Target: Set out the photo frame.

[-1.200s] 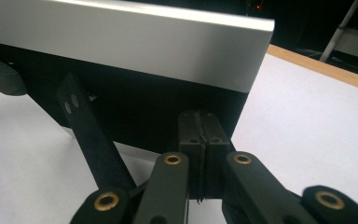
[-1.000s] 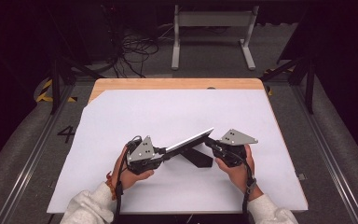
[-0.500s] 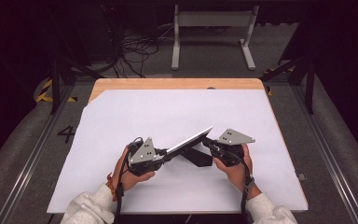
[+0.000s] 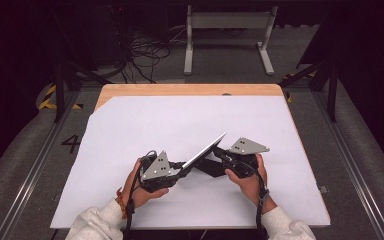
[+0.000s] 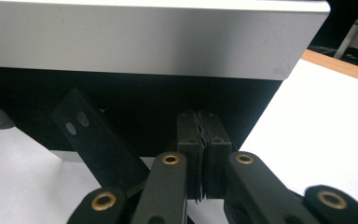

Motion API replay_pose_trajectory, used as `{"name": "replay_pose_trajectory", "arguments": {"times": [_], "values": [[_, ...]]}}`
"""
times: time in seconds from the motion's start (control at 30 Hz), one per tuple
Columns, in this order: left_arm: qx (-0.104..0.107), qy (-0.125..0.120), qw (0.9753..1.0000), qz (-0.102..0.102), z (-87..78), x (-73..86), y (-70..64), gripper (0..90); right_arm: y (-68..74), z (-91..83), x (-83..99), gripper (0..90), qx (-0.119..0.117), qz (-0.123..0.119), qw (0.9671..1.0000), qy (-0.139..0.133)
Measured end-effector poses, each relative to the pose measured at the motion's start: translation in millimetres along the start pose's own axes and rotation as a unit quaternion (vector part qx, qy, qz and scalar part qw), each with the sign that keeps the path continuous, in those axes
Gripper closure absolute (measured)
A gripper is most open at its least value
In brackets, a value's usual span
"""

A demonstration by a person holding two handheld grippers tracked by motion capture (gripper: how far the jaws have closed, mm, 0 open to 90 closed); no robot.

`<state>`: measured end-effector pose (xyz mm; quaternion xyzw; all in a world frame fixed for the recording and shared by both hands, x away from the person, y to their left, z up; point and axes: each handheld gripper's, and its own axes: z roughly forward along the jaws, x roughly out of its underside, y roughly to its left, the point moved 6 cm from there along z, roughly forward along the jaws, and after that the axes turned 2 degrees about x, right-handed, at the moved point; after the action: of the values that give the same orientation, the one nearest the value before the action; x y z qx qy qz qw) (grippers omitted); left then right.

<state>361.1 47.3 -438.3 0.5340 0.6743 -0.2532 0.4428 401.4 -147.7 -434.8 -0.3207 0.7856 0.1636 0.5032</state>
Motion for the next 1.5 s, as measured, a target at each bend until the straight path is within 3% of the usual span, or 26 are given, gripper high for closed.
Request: {"name": "replay_pose_trajectory", "arguments": {"times": [0.33,0.47,0.67,0.77,0.97,1.5], "values": [[-0.001,-0.001,1.0000,0.003,-0.4,-1.4,-2.3,69.2,6.7,6.0,-5.1,85.9,0.004,-0.007,1.0000,-0.004],[0.003,-0.004,0.9999,0.017,-9.1,-2.2,-6.4,67.5,8.4,1.8,-6.2,85.3,-0.004,-0.004,0.9999,-0.012],[0.002,-0.010,0.9997,0.021,-18.2,-1.7,-8.7,74.3,7.6,-4.6,-9.1,85.4,-0.008,-0.001,0.9998,-0.017],[0.004,-0.009,0.9998,0.020,-16.9,-0.5,-7.9,77.6,8.0,-5.2,-10.7,85.3,-0.011,-0.002,0.9998,-0.019],[0.009,-0.010,0.9996,0.023,-11.8,-3.9,-12.3,75.7,12.4,-3.2,-11.6,83.4,-0.014,-0.007,0.9997,-0.018],[0.013,-0.021,0.9996,0.011,-1.5,-8.8,-16.3,72.1,8.1,2.1,-13.9,82.5,-0.011,-0.009,0.9997,-0.019]]}}
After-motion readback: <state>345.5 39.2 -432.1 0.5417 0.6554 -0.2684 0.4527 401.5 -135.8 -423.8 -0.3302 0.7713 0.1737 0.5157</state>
